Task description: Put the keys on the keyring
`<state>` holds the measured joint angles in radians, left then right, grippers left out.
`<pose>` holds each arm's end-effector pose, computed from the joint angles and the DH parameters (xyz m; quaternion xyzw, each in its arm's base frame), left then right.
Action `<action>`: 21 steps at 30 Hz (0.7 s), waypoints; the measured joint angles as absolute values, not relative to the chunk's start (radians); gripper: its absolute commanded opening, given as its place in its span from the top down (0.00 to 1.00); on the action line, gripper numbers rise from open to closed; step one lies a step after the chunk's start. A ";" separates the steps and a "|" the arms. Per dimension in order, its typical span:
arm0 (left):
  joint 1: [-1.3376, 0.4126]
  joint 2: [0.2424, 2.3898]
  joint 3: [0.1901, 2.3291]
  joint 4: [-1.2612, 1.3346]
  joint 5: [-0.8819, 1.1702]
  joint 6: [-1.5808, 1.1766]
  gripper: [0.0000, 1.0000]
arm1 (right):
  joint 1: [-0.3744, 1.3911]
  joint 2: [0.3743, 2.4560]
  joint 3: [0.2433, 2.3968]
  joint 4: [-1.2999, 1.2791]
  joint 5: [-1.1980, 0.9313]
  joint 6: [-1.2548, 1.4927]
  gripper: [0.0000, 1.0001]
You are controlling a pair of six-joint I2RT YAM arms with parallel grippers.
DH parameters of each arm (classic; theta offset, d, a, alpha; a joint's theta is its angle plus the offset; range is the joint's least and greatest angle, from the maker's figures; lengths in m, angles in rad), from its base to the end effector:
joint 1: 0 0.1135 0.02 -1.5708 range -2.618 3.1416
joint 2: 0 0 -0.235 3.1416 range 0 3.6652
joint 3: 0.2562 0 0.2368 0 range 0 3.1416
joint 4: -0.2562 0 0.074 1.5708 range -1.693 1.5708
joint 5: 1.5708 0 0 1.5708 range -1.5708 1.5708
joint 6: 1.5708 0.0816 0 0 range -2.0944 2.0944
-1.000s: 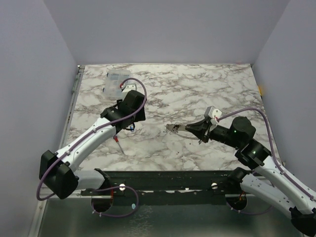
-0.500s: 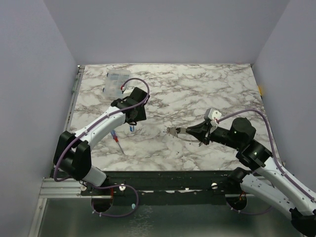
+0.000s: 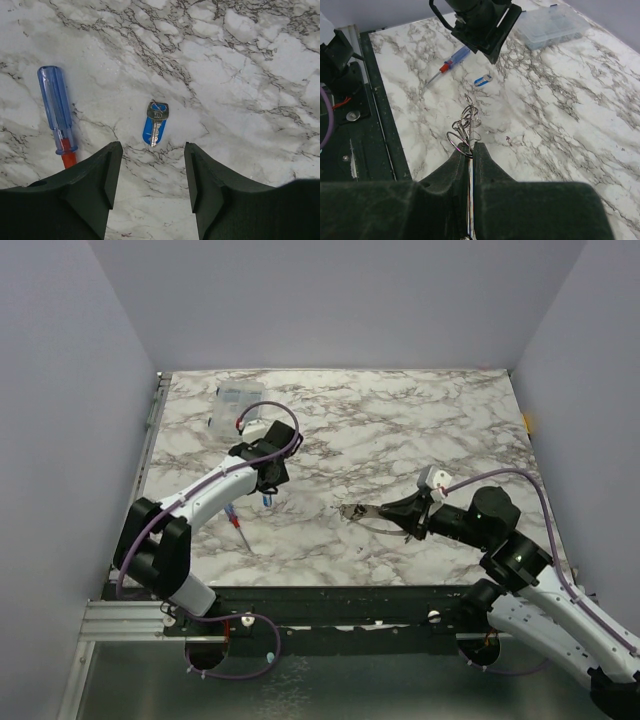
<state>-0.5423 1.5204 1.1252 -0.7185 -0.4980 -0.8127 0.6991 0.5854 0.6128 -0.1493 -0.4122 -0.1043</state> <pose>0.2830 -0.1250 0.1847 -0.1826 0.9278 0.0494 0.3215 0.1314 0.1532 0.2915 -0.4114 0.6216 0.3366 0.5753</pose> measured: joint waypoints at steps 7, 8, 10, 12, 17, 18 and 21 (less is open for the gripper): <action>-0.538 1.612 1.097 -0.660 -0.504 -0.851 0.52 | 0.699 0.562 0.587 -0.136 -0.412 -0.096 0.99; -0.538 1.625 1.097 -0.651 -0.504 -0.854 0.52 | 0.699 0.562 0.587 -0.134 -0.412 -0.095 0.99; -0.538 1.658 1.097 -0.629 -0.504 -0.862 0.52 | 0.699 0.562 0.587 -0.132 -0.412 -0.094 0.99; -0.538 1.681 1.097 -0.616 -0.504 -0.868 0.52 | 0.699 0.562 0.587 -0.132 -0.412 -0.094 0.99; -0.538 1.697 1.096 -0.585 -0.507 -0.881 0.55 | 0.699 0.563 0.587 -0.132 -0.412 -0.094 0.99; -0.538 1.697 1.095 -0.580 -0.509 -0.882 0.57 | 0.699 0.564 0.587 -0.131 -0.412 -0.094 0.99; -0.538 1.697 1.085 -0.562 -0.516 -0.884 0.57 | 0.699 0.569 0.586 -0.128 -0.413 -0.092 0.99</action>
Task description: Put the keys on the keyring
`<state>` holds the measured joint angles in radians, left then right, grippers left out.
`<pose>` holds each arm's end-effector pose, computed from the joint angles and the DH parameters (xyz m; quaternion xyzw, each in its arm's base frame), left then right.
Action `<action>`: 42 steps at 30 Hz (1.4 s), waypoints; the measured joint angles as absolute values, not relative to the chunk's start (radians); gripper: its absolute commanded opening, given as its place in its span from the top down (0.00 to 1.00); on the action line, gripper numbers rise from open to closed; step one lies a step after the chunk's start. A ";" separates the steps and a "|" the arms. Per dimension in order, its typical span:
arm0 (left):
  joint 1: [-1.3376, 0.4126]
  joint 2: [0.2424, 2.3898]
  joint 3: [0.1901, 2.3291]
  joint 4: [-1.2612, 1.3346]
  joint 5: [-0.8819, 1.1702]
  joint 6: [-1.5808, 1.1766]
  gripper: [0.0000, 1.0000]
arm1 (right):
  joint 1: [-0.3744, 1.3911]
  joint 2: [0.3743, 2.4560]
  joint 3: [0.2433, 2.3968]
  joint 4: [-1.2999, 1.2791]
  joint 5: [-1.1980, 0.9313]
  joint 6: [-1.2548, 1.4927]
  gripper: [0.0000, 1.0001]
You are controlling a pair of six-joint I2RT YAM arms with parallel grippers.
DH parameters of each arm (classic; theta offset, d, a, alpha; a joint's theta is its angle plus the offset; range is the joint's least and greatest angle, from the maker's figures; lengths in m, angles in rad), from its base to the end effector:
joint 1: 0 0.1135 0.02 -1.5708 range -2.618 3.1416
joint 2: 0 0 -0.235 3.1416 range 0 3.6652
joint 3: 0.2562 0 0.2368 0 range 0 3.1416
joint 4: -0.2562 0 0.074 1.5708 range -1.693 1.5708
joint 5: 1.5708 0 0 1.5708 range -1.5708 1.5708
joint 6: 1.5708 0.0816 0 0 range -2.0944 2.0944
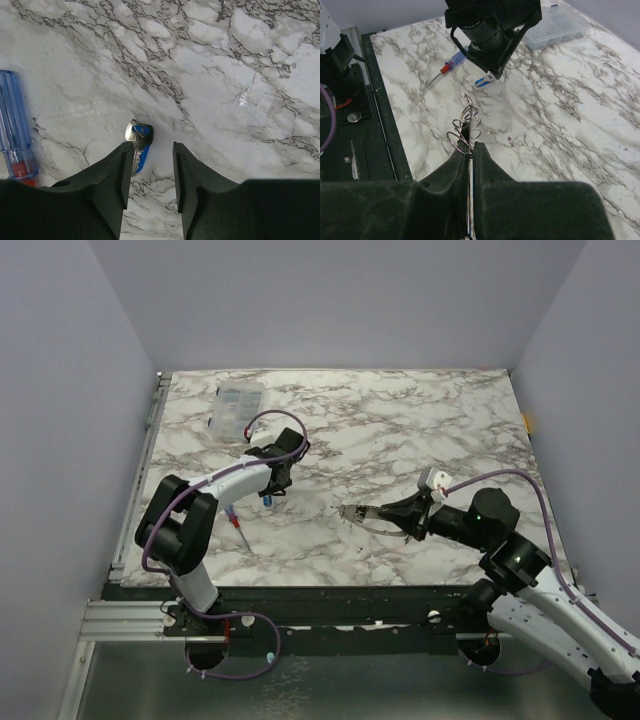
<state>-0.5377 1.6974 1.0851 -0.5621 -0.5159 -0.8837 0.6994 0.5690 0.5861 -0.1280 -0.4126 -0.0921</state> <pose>0.3020 -0.1332 0.1303 -0.2127 0.9252 0.0653 0.3075 0.1304 0.1524 0.2876 -0.4072 0.6204 0.3408 0.5772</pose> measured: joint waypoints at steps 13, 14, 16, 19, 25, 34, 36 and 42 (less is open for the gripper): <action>-0.533 1.697 1.042 -0.532 -0.557 -0.926 0.50 | 0.699 0.589 0.580 -0.123 -0.413 -0.079 0.99; -0.531 1.697 1.037 -0.527 -0.559 -0.928 0.51 | 0.699 0.592 0.580 -0.123 -0.413 -0.078 0.99; -0.527 1.697 1.027 -0.521 -0.562 -0.934 0.51 | 0.699 0.598 0.580 -0.122 -0.413 -0.078 0.99; -0.525 1.697 1.018 -0.510 -0.568 -0.936 0.54 | 0.701 0.603 0.580 -0.122 -0.413 -0.078 0.99; -0.523 1.696 0.992 -0.467 -0.569 -0.934 0.60 | 0.704 0.604 0.580 -0.122 -0.413 -0.078 0.99; -0.523 1.687 0.960 -0.421 -0.569 -0.935 0.67 | 0.708 0.611 0.580 -0.121 -0.413 -0.078 0.99; -0.523 1.686 0.957 -0.414 -0.569 -0.934 0.67 | 0.708 0.612 0.580 -0.121 -0.413 -0.078 0.99; -0.523 1.684 0.953 -0.404 -0.569 -0.931 0.67 | 0.708 0.615 0.580 -0.121 -0.414 -0.078 0.99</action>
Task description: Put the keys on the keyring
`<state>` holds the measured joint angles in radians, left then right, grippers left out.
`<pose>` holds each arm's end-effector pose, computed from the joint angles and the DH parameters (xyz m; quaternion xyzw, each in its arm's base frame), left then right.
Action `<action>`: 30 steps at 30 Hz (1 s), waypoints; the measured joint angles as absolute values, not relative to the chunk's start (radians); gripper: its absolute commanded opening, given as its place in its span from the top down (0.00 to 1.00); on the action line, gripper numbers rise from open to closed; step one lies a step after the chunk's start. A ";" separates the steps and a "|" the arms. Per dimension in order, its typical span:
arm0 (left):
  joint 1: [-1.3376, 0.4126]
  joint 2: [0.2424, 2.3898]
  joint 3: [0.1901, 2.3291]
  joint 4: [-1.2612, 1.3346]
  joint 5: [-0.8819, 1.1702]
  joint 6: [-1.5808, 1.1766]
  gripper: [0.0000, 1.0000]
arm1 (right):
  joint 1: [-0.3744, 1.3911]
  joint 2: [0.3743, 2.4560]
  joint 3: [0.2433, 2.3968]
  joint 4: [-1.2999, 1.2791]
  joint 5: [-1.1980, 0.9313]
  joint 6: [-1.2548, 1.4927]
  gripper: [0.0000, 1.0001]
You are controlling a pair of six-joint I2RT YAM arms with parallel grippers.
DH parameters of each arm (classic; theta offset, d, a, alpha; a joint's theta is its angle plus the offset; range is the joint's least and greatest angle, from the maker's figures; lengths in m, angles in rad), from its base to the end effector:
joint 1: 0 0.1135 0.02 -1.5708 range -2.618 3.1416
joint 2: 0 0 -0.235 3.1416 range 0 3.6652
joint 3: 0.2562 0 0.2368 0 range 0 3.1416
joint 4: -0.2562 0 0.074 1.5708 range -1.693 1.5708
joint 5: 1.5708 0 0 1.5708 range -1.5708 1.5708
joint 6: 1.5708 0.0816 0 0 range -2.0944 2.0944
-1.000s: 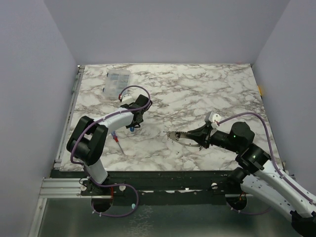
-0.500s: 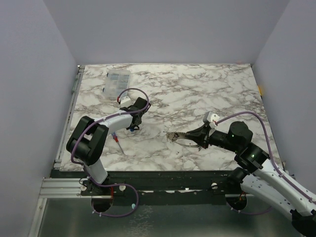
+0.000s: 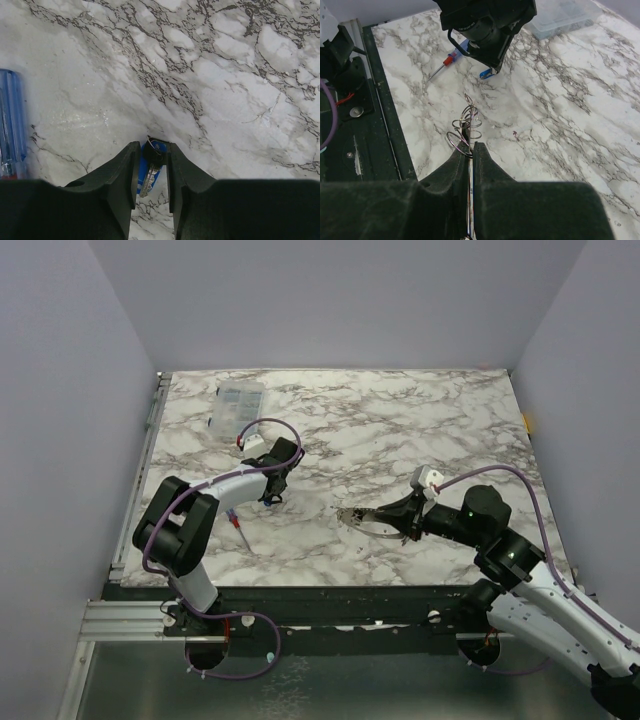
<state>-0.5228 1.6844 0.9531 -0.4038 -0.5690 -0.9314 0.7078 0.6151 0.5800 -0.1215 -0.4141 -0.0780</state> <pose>0.2970 -0.1204 0.1093 -0.2495 0.9053 0.0668 0.3371 0.1352 0.1589 0.2778 -0.4082 0.6362 0.3455 0.5561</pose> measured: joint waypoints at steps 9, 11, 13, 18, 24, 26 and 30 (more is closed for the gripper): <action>-0.523 1.674 0.953 -0.397 -0.569 -0.912 0.63 | 0.712 0.624 0.580 -0.121 -0.426 -0.078 0.99; -0.523 1.672 0.953 -0.397 -0.569 -0.904 0.60 | 0.714 0.628 0.580 -0.121 -0.430 -0.078 0.99; -0.523 1.671 0.953 -0.395 -0.569 -0.897 0.57 | 0.714 0.628 0.580 -0.121 -0.432 -0.078 0.99; -0.524 1.657 0.949 -0.384 -0.569 -0.877 0.57 | 0.714 0.627 0.580 -0.121 -0.435 -0.078 0.99; -0.524 1.626 0.941 -0.373 -0.569 -0.867 0.61 | 0.714 0.625 0.580 -0.121 -0.435 -0.078 0.99; -0.524 1.626 0.941 -0.367 -0.569 -0.863 0.62 | 0.714 0.624 0.580 -0.121 -0.435 -0.078 0.99; -0.524 1.626 0.940 -0.361 -0.569 -0.857 0.66 | 0.715 0.623 0.580 -0.121 -0.435 -0.078 0.99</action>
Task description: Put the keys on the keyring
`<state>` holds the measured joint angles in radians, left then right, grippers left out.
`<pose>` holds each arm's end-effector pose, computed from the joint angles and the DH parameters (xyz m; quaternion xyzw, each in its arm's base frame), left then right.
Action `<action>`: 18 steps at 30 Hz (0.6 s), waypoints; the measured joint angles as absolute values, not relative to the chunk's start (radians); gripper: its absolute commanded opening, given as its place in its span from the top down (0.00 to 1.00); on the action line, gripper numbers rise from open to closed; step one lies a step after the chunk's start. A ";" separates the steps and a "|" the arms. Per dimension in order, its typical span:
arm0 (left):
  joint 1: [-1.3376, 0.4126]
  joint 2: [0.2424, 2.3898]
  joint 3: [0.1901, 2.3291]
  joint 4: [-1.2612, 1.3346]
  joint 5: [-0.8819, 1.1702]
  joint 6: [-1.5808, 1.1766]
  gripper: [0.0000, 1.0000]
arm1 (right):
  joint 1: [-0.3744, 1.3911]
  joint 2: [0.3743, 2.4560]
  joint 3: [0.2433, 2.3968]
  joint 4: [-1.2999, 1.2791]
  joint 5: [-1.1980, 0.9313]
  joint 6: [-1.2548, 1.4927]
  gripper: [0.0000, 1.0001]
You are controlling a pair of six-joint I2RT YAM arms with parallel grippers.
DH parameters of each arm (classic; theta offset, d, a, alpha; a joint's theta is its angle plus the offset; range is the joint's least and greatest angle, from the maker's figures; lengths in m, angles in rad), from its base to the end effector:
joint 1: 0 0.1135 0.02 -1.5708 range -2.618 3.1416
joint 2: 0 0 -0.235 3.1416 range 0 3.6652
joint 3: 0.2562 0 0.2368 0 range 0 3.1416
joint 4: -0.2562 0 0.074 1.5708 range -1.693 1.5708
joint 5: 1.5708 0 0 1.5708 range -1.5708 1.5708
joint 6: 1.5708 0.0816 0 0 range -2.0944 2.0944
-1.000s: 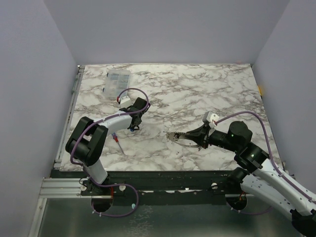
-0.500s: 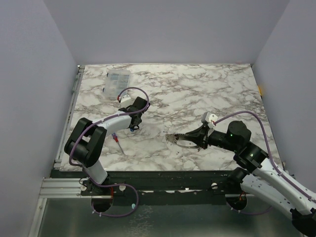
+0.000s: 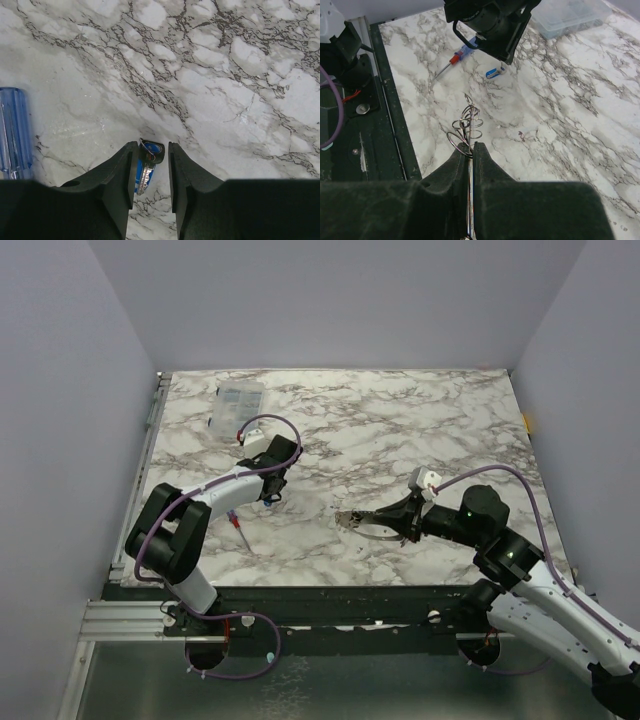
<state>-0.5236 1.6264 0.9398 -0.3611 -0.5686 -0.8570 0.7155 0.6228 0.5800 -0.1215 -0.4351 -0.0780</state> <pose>0.2987 -0.1217 0.1257 -0.2254 0.9023 0.0509 0.3639 0.1333 0.1615 0.2765 -0.4165 0.6330 0.3542 0.5481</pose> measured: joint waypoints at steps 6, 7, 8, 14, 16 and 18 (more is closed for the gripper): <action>-0.524 1.627 0.940 -0.355 -0.568 -0.851 0.66 | 0.720 0.623 0.580 -0.121 -0.435 -0.078 0.99; -0.524 1.627 0.940 -0.354 -0.568 -0.851 0.66 | 0.720 0.623 0.580 -0.121 -0.435 -0.078 0.99; -0.524 1.627 0.940 -0.353 -0.568 -0.851 0.66 | 0.720 0.623 0.580 -0.121 -0.435 -0.078 0.99; -0.524 1.628 0.932 -0.346 -0.568 -0.854 0.63 | 0.721 0.623 0.580 -0.121 -0.435 -0.077 0.99; -0.524 1.631 0.925 -0.345 -0.568 -0.855 0.63 | 0.721 0.623 0.580 -0.121 -0.435 -0.077 0.99; -0.524 1.637 0.918 -0.345 -0.568 -0.855 0.63 | 0.721 0.623 0.580 -0.121 -0.435 -0.077 0.99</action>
